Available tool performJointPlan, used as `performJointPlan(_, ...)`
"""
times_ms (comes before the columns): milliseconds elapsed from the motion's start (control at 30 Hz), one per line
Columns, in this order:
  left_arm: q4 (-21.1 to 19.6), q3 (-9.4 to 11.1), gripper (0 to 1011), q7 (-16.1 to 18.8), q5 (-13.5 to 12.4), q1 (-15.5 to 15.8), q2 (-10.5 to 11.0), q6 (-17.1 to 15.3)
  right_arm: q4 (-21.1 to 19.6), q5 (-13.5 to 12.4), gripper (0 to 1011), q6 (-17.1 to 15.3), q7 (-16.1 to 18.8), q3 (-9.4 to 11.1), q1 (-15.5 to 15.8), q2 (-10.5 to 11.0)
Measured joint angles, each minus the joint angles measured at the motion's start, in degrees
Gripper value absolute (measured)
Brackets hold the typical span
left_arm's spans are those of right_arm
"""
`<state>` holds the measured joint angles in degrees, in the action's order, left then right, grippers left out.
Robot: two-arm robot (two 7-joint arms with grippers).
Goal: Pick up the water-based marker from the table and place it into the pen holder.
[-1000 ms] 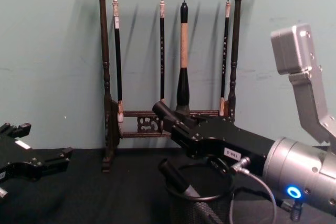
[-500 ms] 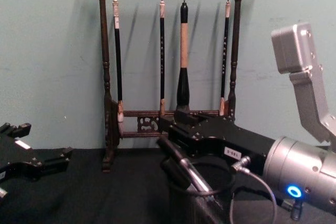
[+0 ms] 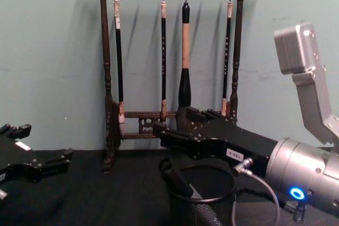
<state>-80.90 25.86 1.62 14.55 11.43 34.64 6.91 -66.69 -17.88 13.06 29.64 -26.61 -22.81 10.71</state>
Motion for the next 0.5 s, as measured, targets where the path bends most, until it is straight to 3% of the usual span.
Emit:
performJointPlan(200,0.0,0.0,1009,0.0,0.0,0.0,0.0,0.0,0.0,0.0,1000,0.0,0.0,0.0,0.0,0.0)
performJointPlan(500,0.0,0.0,1009,0.0,0.0,0.0,0.0,0.0,-0.5,-0.1,1002,-0.1,-0.2,0.3,0.5,0.1)
